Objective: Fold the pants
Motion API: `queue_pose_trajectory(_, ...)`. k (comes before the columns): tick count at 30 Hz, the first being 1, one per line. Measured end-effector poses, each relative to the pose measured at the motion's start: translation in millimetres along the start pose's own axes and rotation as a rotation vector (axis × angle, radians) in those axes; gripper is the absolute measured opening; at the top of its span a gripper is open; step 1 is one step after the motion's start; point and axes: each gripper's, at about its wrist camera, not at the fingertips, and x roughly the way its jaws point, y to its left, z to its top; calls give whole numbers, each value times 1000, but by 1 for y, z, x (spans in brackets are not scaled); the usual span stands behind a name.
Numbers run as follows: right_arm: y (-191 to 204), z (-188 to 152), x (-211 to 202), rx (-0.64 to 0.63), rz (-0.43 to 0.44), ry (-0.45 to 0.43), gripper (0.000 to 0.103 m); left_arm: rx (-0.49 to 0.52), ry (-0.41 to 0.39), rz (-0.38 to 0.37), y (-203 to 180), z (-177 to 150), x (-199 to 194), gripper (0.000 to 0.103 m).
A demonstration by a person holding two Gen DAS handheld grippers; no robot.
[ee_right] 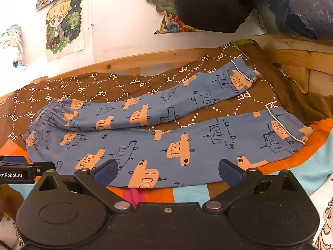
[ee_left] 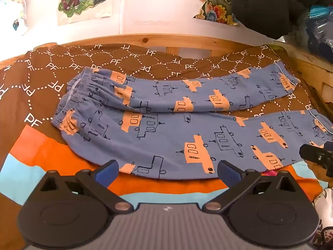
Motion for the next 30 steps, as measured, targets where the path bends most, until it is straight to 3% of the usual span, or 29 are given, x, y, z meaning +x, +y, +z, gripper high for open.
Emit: queue_pose_trajectory(30,0,0,1,2,-1,9,102,6,8,0,1,-1,-1,103)
